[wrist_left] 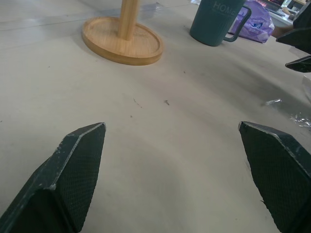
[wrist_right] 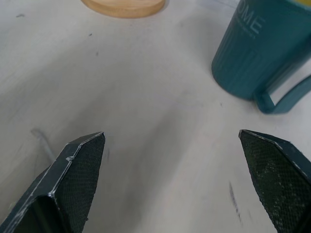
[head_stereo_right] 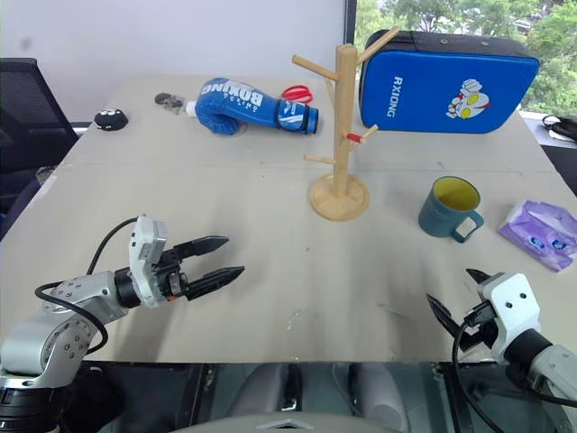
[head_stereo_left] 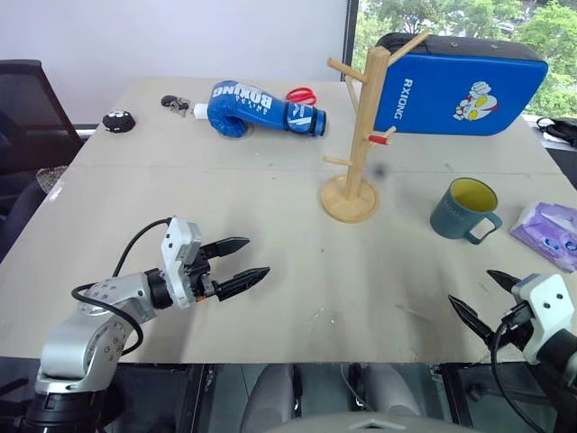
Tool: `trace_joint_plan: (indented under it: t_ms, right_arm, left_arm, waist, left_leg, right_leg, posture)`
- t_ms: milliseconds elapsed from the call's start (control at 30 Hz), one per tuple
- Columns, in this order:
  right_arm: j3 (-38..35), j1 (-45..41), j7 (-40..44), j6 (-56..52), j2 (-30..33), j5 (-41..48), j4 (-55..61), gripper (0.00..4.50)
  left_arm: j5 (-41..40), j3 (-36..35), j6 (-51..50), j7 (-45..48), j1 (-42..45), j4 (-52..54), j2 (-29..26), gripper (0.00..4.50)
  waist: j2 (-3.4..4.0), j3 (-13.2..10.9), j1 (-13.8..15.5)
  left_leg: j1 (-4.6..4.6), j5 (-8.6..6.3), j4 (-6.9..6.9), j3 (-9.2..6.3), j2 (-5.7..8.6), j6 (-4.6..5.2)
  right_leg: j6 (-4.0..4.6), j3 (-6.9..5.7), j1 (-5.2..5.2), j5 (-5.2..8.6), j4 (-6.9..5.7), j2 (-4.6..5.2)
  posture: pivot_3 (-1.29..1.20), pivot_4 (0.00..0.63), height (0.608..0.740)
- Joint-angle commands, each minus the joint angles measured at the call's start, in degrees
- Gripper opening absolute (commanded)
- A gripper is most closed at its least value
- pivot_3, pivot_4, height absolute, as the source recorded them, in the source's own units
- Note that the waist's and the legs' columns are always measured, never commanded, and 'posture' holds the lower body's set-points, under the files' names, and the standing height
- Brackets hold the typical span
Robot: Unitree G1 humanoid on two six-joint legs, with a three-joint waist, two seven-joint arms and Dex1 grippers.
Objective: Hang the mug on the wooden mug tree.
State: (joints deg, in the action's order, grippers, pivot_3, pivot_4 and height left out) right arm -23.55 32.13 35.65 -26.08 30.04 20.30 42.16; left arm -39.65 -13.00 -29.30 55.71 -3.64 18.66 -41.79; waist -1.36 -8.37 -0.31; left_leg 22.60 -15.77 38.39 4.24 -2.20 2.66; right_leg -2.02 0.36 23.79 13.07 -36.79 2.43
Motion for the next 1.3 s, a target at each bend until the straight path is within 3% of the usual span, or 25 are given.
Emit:
trace_joint_plan:
  t_ms: [33,233,333,733,867,1133,1233,1300]
  right_arm:
    - [1.9,-1.2,-4.9,4.0,-3.4,-3.8,-0.1,4.46]
    - [9.0,-7.7,-25.9,0.6,-17.2,-15.2,1.9,4.46]
    - [10.9,-11.1,-32.4,-1.2,-22.2,-18.7,1.3,4.46]
    - [9.4,-25.8,-39.0,-5.3,-24.5,-21.7,-7.8,4.46]
    - [7.1,-29.4,-39.5,-5.7,-23.0,-21.8,-12.3,3.17]
    - [6.4,-31.6,-39.7,-6.0,-22.4,-21.9,-15.9,3.17]
    - [6.2,-32.6,-39.7,-6.9,-22.9,-21.1,-17.1,2.4]
    - [6.4,-33.1,-39.3,-7.1,-22.9,-20.6,-17.9,1.49]
  left_arm:
    - [-1.7,0.0,0.2,0.4,1.3,3.2,0.5,4.5]
    - [-4.0,4.4,1.4,10.0,7.0,5.9,-1.3,4.5]
    - [-4.0,5.8,1.8,13.2,9.0,6.5,-2.5,4.5]
    - [-6.1,5.7,-0.4,14.3,13.5,7.5,-3.6,4.5]
    - [-6.3,5.6,-1.0,12.8,13.6,8.7,-3.6,4.5]
    - [-7.1,4.9,-2.3,10.5,13.0,10.8,-4.0,4.5]
    - [-7.2,4.6,-2.6,9.5,13.0,11.2,-3.9,4.5]
    - [-7.4,4.5,-2.8,9.2,13.1,11.3,-3.9,4.5]
  waist:
    - [0.0,0.0,0.1]
    - [0.05,0.0,0.4]
    - [0.09,-0.1,0.3]
    - [0.15,-0.1,-0.4]
    - [0.15,-0.1,-0.4]
    - [0.17,-0.1,-0.5]
    - [0.17,-0.1,-0.5]
    - [0.17,-0.1,-0.5]
  left_leg:
    - [0.0,0.0,0.0,0.0,0.0,0.0]
    - [0.06,0.02,0.07,-0.01,0.0,-0.03]
    - [0.04,0.05,0.06,0.0,0.0,-0.07]
    - [0.07,0.17,0.02,0.0,0.01,-0.28]
    - [0.08,0.15,0.02,0.02,0.03,-0.23]
    - [0.07,0.08,0.01,0.0,0.01,-0.11]
    - [0.07,0.07,0.01,0.02,0.01,-0.11]
    - [0.06,0.08,0.01,0.01,0.01,-0.11]
  right_leg:
    - [0.0,0.0,0.0,0.0,0.0,-0.02]
    - [-0.01,-0.09,0.06,0.01,-0.02,-0.1]
    - [-0.01,-0.09,0.07,0.01,-0.04,-0.11]
    - [0.01,-0.04,0.08,0.0,-0.03,-0.24]
    - [0.0,0.01,0.07,0.0,-0.03,-0.25]
    - [0.0,0.03,0.08,0.0,-0.03,-0.3]
    - [0.0,0.06,0.08,0.0,-0.04,-0.31]
    - [0.0,0.06,0.08,0.0,-0.04,-0.31]
  posture:
    - [0.0,0.15,0.74]
    - [0.0,0.15,0.74]
    - [0.0,0.15,0.74]
    - [0.0,0.15,0.74]
    - [0.0,0.15,0.74]
    - [0.0,0.15,0.74]
    - [0.0,0.15,0.74]
    - [0.0,0.15,0.74]
